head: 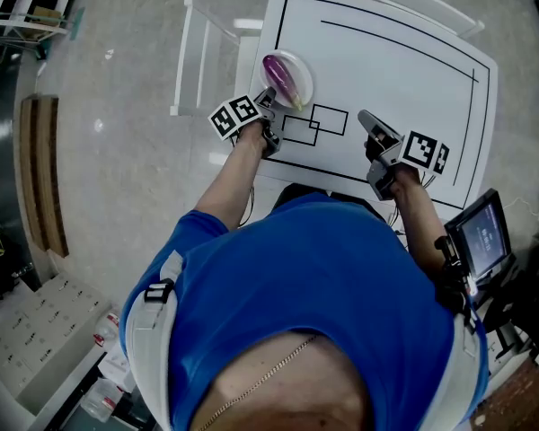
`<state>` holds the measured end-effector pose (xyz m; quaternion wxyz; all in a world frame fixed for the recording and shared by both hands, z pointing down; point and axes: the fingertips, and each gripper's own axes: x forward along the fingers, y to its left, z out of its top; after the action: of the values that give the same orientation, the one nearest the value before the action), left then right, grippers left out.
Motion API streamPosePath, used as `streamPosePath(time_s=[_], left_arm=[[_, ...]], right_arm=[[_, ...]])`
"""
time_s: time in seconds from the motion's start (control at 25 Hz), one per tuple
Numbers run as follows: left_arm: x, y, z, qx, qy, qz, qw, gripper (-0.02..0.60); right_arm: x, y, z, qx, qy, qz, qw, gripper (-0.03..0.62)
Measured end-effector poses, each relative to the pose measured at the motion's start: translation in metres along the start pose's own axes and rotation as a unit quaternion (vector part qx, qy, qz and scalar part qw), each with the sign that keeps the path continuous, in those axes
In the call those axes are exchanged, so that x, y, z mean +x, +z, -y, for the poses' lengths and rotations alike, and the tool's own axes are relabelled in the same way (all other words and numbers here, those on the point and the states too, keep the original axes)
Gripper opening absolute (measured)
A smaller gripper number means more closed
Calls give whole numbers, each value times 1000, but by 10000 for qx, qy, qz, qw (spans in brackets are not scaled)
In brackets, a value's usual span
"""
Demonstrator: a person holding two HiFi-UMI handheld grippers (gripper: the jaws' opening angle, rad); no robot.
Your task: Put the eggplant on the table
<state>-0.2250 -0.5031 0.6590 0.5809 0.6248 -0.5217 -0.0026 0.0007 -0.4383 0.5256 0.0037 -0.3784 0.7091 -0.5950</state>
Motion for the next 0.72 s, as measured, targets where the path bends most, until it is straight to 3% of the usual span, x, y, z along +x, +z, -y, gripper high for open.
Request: streamPosePath(time_s=[0.4,0.72], left_arm=[[-6,-1,4,780,252,-16,9966,89],[-15,-1,-1,861,351,120,9956,103]], right_arm=[[-3,-2,2,77,61,29,9999,3],[-5,-2,7,77,47,22,10000,3]])
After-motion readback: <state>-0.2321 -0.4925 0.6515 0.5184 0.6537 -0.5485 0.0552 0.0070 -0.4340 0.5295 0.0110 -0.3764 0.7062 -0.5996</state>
